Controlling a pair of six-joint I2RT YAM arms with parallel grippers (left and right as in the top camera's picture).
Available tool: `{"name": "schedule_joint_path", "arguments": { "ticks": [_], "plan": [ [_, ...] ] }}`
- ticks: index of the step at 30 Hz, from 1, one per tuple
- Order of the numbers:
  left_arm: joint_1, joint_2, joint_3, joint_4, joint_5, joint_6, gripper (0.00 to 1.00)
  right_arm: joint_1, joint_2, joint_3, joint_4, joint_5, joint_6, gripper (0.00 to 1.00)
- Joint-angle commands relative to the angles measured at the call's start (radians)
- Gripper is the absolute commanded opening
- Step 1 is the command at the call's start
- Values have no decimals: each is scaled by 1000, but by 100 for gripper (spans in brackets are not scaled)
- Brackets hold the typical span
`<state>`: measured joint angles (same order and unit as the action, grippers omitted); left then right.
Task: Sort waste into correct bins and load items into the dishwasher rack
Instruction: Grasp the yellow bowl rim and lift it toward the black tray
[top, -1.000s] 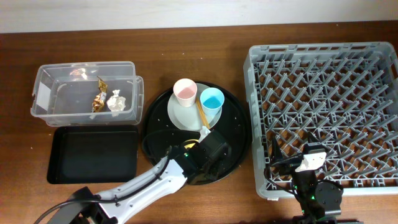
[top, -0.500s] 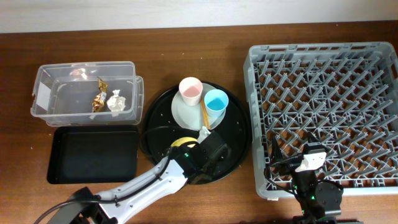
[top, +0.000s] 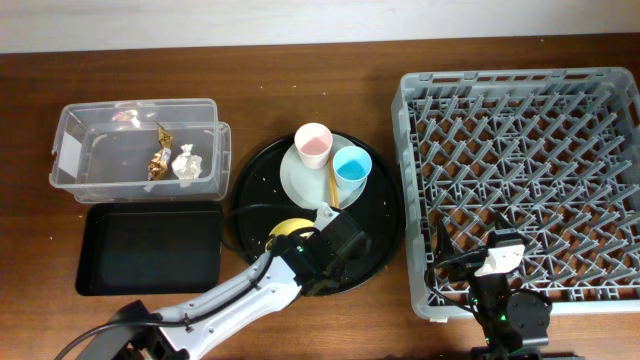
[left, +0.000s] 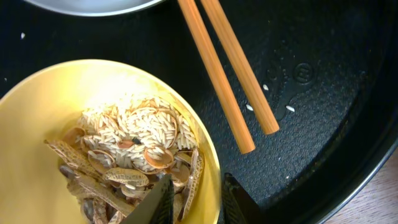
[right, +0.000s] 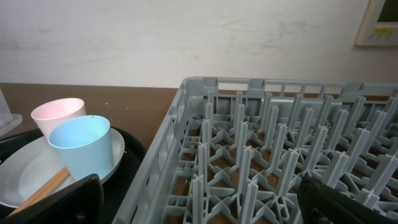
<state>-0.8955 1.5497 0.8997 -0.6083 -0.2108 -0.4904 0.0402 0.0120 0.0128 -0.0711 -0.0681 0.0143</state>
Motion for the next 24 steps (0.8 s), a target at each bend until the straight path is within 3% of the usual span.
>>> {"name": "schedule_joint_path", "arguments": {
  "ticks": [1, 24],
  "plan": [
    [1, 8, 18, 3, -14, -63, 25, 5, -6, -7, -1, -2, -7, 98],
    [1, 55, 18, 67, -11, -63, 25, 5, -6, -7, -1, -2, -7, 98]
  ]
}}
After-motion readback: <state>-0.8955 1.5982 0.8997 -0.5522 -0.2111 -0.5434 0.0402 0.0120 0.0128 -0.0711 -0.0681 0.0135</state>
